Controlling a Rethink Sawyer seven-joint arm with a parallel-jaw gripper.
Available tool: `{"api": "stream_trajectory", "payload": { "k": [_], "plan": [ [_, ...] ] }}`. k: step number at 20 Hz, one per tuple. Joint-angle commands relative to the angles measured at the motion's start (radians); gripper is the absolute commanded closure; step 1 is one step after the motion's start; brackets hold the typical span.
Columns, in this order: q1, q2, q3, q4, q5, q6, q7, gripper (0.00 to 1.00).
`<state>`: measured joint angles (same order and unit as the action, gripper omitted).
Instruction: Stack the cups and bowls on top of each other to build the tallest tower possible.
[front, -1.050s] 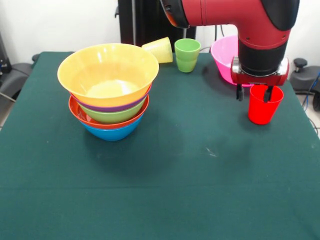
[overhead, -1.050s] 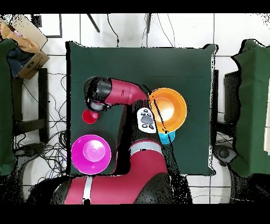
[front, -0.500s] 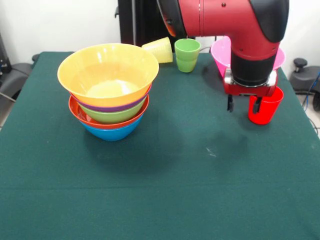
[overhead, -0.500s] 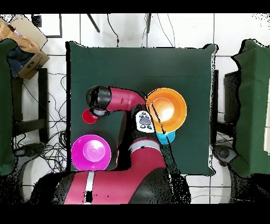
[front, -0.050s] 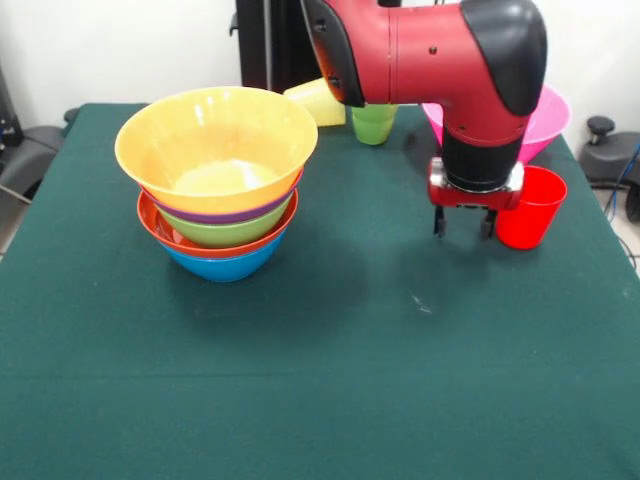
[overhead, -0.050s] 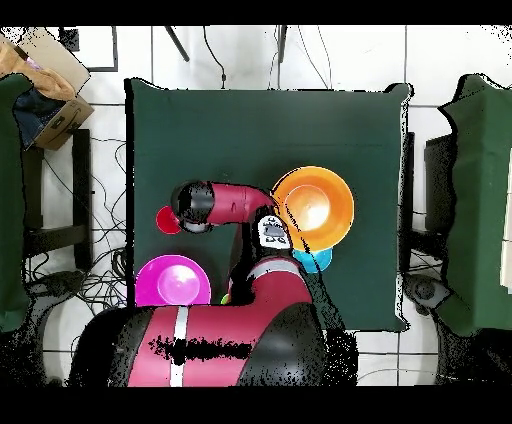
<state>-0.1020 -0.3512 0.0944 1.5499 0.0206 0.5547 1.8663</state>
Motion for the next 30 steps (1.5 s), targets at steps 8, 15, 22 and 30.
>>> {"api": "stream_trajectory", "payload": {
  "k": [8, 15, 22, 30],
  "plan": [
    [-0.045, -0.234, 0.118, 0.048, -0.01, 0.184, -0.038, 0.0],
    [-0.056, -0.274, 0.139, 0.036, 0.001, 0.232, -0.03, 0.0],
    [-0.008, -0.2, 0.134, -0.049, 0.021, 0.391, 0.045, 0.0],
    [0.03, -0.147, 0.128, -0.046, 0.058, 0.498, 0.091, 0.0]
  ]
}}
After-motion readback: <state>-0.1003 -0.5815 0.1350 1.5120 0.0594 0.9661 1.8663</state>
